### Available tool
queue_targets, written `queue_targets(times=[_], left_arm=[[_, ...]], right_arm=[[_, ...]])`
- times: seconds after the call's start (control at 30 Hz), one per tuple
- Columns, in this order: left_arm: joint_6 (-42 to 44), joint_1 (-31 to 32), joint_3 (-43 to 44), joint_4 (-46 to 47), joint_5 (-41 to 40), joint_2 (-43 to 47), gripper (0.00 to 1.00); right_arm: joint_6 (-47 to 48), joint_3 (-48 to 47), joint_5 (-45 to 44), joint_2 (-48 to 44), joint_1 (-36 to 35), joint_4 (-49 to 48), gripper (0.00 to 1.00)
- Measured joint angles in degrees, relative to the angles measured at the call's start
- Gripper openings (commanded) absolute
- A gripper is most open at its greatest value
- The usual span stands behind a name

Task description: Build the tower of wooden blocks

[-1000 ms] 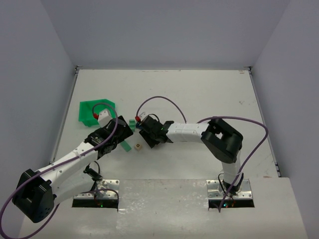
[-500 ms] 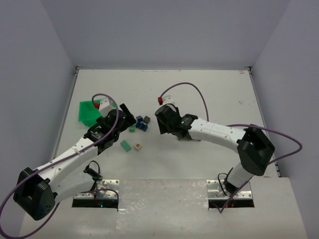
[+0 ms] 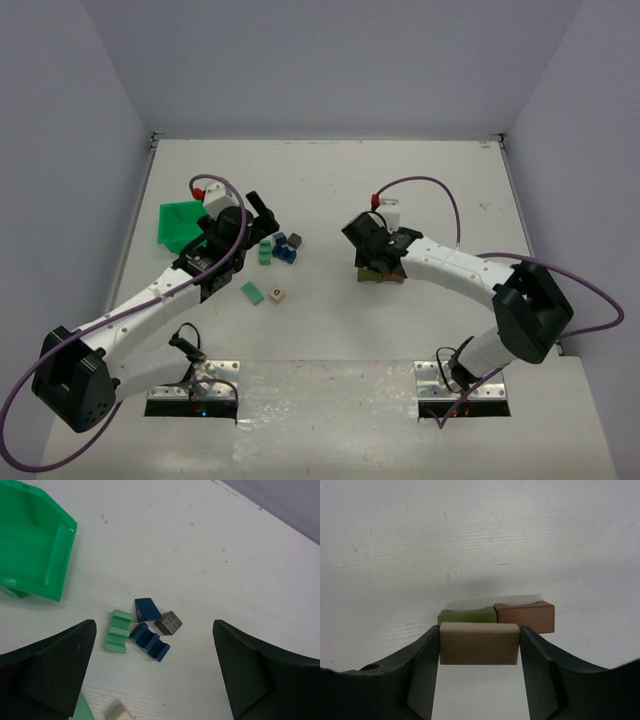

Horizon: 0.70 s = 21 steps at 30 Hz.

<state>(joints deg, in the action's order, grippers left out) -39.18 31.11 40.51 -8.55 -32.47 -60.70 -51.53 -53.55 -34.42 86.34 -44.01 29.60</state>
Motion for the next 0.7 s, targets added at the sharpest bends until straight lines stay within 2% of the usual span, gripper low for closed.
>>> queue_targets(times=[0.4, 0.7], left_arm=[[1.27, 0.0, -0.02, 1.56, -1.23, -1.18, 1.0], [1.45, 0.0, -0.07, 2.04, -1.23, -1.79, 1.0]], right_arm=[[-2.01, -4.46, 0.65, 8.23, 0.0, 1.99, 0.32], [-0.92, -4.84, 1.77, 9.81, 0.04, 2.02, 0.34]])
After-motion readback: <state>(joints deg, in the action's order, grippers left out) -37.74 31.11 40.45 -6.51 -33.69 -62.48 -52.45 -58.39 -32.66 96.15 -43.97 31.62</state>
